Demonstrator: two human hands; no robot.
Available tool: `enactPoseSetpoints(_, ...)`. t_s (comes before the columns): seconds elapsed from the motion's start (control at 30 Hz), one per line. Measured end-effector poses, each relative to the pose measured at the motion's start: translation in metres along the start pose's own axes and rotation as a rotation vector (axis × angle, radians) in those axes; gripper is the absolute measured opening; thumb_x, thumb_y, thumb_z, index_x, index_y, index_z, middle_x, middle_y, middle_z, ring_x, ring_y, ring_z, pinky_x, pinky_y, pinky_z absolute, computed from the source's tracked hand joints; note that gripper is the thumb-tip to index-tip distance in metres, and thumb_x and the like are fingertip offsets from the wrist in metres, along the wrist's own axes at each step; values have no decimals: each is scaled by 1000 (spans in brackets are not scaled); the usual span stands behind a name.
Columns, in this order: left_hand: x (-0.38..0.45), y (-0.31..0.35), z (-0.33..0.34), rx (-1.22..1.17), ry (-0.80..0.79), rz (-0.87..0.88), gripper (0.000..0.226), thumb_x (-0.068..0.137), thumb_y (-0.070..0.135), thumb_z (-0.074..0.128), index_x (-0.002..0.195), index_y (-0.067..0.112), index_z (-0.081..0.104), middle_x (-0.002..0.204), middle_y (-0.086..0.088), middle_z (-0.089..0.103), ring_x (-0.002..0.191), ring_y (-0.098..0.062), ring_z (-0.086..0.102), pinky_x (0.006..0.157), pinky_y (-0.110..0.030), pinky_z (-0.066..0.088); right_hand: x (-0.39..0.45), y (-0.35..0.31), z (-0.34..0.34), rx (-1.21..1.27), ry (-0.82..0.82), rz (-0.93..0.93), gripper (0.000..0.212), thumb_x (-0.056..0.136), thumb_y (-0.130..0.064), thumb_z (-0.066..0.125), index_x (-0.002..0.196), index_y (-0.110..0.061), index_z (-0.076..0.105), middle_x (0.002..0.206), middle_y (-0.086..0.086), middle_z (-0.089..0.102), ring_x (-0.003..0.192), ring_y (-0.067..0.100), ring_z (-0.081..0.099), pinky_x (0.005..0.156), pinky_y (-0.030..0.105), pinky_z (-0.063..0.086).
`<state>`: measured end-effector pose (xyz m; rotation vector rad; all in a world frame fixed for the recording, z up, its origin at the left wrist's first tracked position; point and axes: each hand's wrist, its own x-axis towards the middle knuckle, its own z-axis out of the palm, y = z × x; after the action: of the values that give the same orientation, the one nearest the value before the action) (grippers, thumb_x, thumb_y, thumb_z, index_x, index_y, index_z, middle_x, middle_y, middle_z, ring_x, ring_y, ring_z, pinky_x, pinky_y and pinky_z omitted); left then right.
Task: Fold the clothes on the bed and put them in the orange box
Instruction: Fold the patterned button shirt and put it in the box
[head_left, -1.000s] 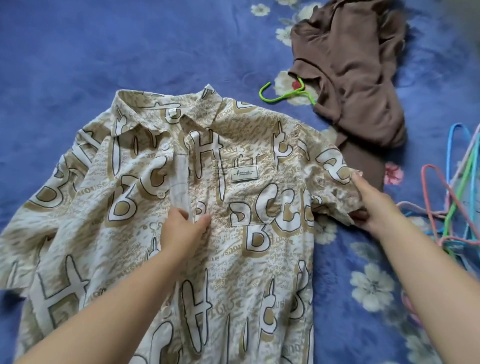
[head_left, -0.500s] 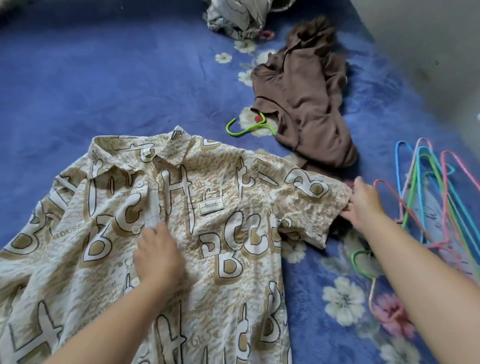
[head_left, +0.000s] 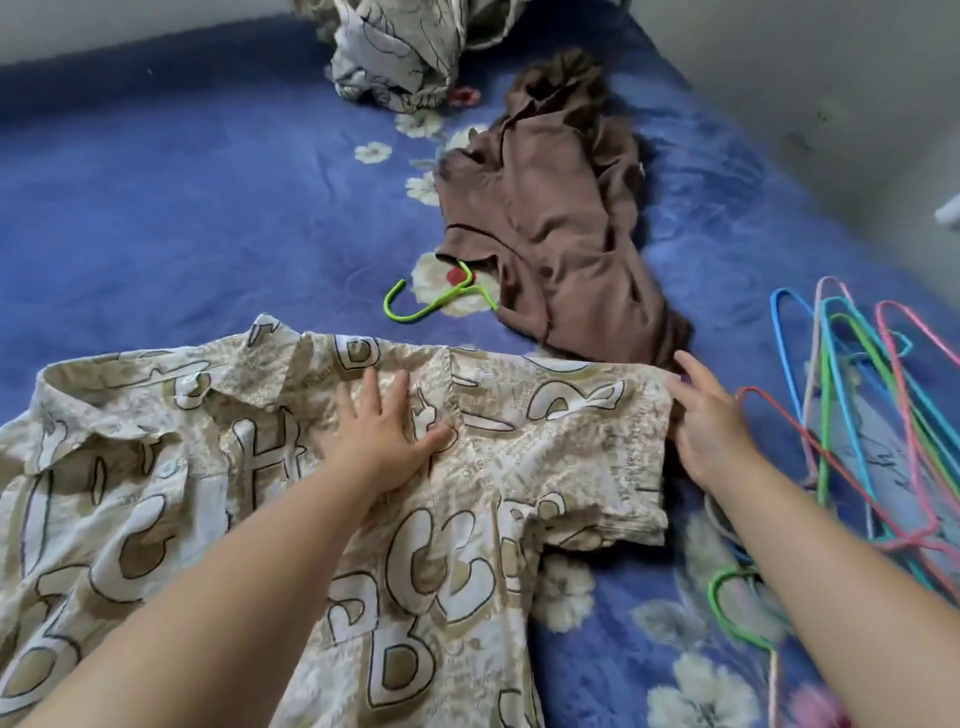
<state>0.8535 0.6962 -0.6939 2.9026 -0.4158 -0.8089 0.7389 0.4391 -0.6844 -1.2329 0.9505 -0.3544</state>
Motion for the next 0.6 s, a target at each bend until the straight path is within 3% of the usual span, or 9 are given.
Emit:
enactPoseSetpoints(0.07,8,-4,6,58,-43,-18,91,77,79,29,146,38,-14,154,4,-23,142,-29,-20,106,-67,9,-3,13,-2,-59,-54,4,53,95,3,38,145,-8,24,124,8,48,115,17,47,106,32,31)
enactPoseSetpoints(0.13,16,-4,7,35,-67,-14,93,75,79,30,146,37,-13,154,3,-24,140,-30,-22,108,-67,6,-8,19,-4,-49,-33,17,55,95,-3,43,146,-9,21,125,6,47,119,17,45,105,31,33)
enactPoseSetpoints(0.2,19,-6,7,9,-69,-1,95,74,78,33,147,34,-10,155,0,-21,140,-32,-22,111,-62,8,-24,18,-10,-115,16,-10,44,94,-13,51,135,-14,37,102,-3,58,95,17,55,81,23,48)
enactPoseSetpoints(0.27,12,-7,6,-19,-2,0,94,77,75,37,148,32,-6,156,-2,-15,142,-30,-16,112,-59,10,-49,22,-18,-216,-44,10,29,91,-18,56,118,-21,45,80,-5,59,67,11,55,49,13,45)
enactPoseSetpoints(0.3,2,-7,8,-35,67,-9,91,79,73,37,149,30,-4,157,-3,-12,143,-27,-13,112,-59,10,-65,26,-20,-237,-96,36,27,90,-15,57,112,-24,45,76,-4,60,61,8,56,48,13,44)
enactPoseSetpoints(0.37,-22,1,14,-49,208,15,81,88,64,33,150,25,-1,157,-6,-8,144,-22,-9,113,-54,7,-87,34,-21,-263,-149,31,36,88,-4,57,116,-24,45,70,1,63,59,8,59,65,22,47)
enactPoseSetpoints(0.47,-68,9,38,-59,235,130,73,91,62,15,149,21,-4,156,-2,-13,143,-14,-16,114,-43,-7,-89,30,-26,-204,-75,-24,43,90,3,51,128,-15,44,62,-3,67,62,9,60,73,27,48)
enactPoseSetpoints(0.53,-90,5,57,5,176,184,88,75,72,-9,146,22,-15,151,4,-23,136,-10,-26,109,-38,-19,-85,22,-32,-238,-16,-127,40,92,2,48,125,-19,44,60,-6,67,60,7,57,65,22,45)
enactPoseSetpoints(0.6,-93,-5,74,122,125,210,96,58,78,-26,138,24,-26,145,4,-31,131,-11,-34,104,-36,-27,-84,22,-37,-589,-35,-253,40,93,-1,45,130,-16,43,74,6,68,70,17,61,66,27,42)
